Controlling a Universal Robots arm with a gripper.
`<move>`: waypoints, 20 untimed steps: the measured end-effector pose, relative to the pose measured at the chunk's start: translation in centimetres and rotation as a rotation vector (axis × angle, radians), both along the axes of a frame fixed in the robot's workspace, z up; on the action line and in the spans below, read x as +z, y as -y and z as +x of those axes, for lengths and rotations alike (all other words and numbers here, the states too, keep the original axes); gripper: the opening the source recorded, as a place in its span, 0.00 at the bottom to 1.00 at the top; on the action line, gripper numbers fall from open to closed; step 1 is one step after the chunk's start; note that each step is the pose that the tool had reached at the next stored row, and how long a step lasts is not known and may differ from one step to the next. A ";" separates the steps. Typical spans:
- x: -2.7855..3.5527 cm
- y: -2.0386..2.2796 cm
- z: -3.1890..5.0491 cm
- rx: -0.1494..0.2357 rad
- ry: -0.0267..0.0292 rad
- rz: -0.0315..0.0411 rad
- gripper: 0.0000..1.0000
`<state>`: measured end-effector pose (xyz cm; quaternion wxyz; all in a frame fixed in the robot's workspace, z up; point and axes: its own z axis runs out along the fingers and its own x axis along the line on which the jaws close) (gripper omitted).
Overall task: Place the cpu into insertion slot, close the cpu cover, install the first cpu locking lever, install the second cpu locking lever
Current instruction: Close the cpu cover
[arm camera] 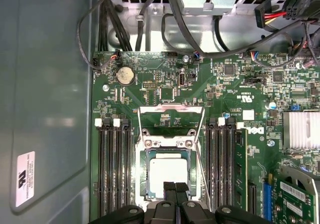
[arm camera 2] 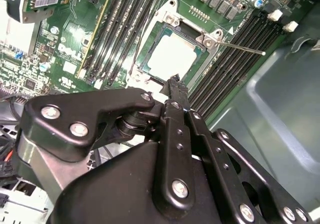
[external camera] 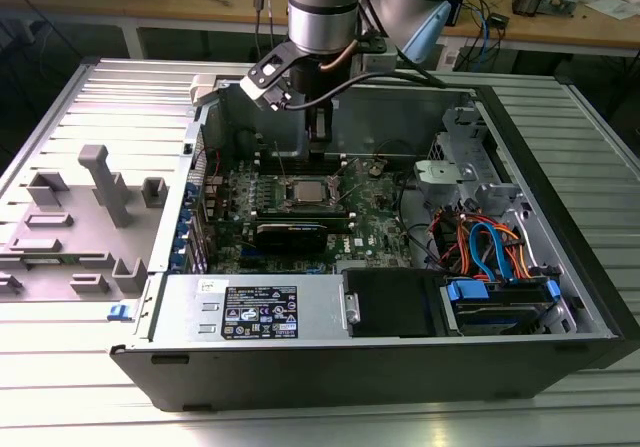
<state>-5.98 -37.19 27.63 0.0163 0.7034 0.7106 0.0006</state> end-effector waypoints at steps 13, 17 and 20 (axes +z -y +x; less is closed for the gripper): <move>0.64 0.00 2.67 0.000 -0.0001 -0.0005 0.11; 0.63 -0.01 2.77 0.000 -0.0001 -0.0005 0.11; 0.63 -0.01 2.82 0.000 0.0000 -0.0004 0.11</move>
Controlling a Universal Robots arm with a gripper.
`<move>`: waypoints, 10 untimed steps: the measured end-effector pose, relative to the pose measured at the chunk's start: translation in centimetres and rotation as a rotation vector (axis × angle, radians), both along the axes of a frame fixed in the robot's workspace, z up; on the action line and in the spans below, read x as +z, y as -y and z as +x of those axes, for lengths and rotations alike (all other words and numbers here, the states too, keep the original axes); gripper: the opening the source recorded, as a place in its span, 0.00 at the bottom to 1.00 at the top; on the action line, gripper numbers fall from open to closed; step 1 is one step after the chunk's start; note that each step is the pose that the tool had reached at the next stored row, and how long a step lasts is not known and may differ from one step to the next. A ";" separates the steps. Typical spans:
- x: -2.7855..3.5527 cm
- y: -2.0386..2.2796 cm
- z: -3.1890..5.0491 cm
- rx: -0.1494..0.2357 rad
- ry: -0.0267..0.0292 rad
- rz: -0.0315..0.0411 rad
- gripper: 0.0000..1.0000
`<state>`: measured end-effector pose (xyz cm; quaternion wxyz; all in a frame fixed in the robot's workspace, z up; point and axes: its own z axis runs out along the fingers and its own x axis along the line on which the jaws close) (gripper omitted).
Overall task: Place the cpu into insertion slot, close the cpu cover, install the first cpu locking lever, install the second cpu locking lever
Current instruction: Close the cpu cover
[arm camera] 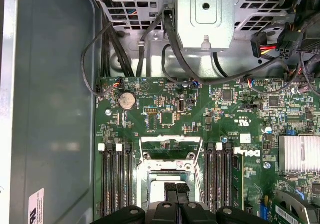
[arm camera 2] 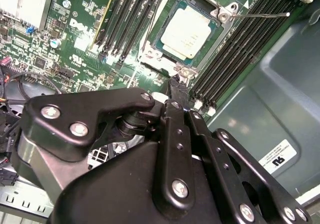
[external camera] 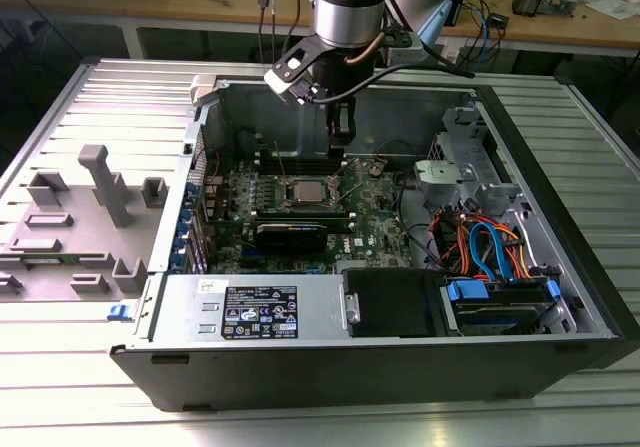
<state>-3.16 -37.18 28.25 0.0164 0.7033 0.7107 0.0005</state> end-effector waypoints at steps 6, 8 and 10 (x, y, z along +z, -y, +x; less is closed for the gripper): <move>-0.01 0.00 0.26 0.000 0.0000 0.0000 0.11; -0.01 0.00 0.30 0.000 0.0000 0.0000 0.11; -0.01 0.00 0.31 0.000 0.0000 0.0000 0.11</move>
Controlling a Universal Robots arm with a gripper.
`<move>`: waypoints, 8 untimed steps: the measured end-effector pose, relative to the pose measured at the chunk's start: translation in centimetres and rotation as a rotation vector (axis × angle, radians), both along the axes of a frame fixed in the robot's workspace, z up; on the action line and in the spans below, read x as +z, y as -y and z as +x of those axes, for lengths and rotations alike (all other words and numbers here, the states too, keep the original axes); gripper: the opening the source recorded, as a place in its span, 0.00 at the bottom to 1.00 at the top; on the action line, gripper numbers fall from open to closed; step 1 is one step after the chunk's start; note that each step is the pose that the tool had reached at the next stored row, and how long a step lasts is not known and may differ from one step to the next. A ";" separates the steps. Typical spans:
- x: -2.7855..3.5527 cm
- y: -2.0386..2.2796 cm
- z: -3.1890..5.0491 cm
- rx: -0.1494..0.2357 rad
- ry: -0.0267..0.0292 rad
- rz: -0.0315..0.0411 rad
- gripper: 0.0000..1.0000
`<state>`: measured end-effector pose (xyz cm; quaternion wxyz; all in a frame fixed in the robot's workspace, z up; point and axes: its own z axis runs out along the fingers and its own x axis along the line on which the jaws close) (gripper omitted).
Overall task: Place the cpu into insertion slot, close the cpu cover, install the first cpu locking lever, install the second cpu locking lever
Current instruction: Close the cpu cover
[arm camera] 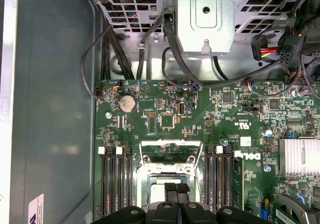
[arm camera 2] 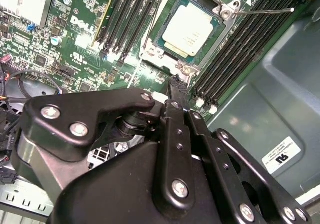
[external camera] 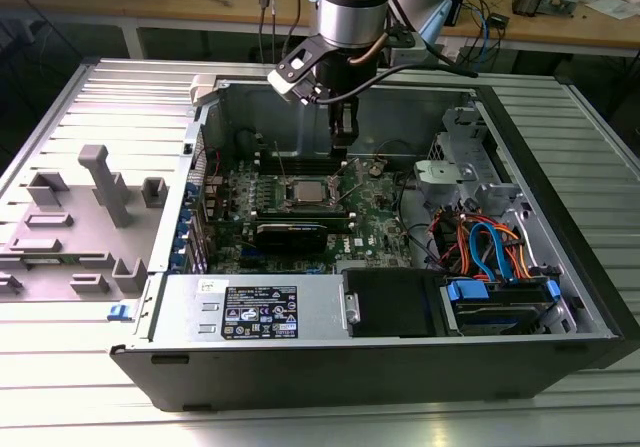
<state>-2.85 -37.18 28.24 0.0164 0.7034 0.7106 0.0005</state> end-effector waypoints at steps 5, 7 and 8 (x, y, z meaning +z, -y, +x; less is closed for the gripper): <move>0.00 0.00 0.08 0.000 0.0000 0.0000 0.11; 0.00 0.00 0.18 0.000 0.0001 0.0001 0.11; 0.00 0.00 0.26 0.000 0.0000 0.0000 0.11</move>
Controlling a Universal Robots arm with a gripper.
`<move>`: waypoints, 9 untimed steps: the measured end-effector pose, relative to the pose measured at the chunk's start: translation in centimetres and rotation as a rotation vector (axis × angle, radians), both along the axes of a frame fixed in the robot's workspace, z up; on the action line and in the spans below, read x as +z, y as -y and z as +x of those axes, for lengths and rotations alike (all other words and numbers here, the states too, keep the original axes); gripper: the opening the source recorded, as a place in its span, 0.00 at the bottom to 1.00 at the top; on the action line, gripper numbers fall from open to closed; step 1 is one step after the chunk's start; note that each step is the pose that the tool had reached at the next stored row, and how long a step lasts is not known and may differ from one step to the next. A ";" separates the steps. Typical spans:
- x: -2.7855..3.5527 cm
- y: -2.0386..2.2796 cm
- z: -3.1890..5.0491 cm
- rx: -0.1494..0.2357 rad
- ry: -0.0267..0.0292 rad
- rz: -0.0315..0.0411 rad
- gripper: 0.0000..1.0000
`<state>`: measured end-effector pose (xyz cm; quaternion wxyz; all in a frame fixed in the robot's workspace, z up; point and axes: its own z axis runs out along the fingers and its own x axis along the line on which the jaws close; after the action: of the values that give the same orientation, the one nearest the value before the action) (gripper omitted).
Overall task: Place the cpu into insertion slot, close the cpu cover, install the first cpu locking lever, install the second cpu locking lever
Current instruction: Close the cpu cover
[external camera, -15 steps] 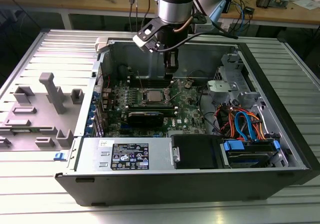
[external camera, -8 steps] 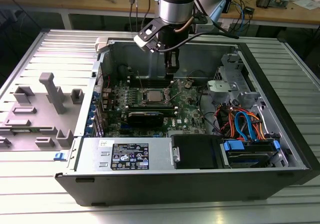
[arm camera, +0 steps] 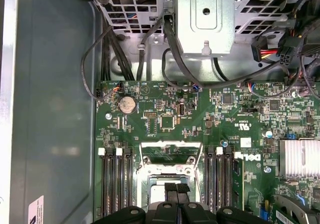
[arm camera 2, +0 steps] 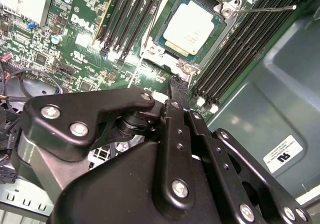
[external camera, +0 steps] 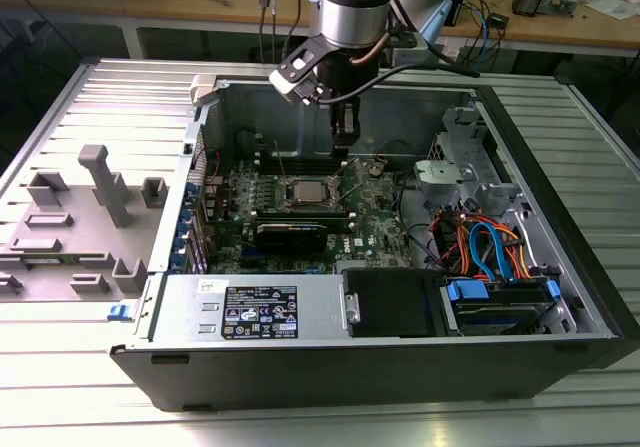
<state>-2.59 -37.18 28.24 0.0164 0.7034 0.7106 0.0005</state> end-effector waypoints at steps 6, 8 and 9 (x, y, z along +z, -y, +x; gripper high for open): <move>-0.09 0.00 0.79 0.000 -0.0001 -0.0001 0.11; -0.38 0.00 1.90 0.001 -0.0006 -0.0001 0.11; -0.51 0.00 2.06 0.004 -0.0007 -0.0001 0.11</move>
<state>-0.53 -37.18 27.73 0.0162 0.7021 0.7119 0.0002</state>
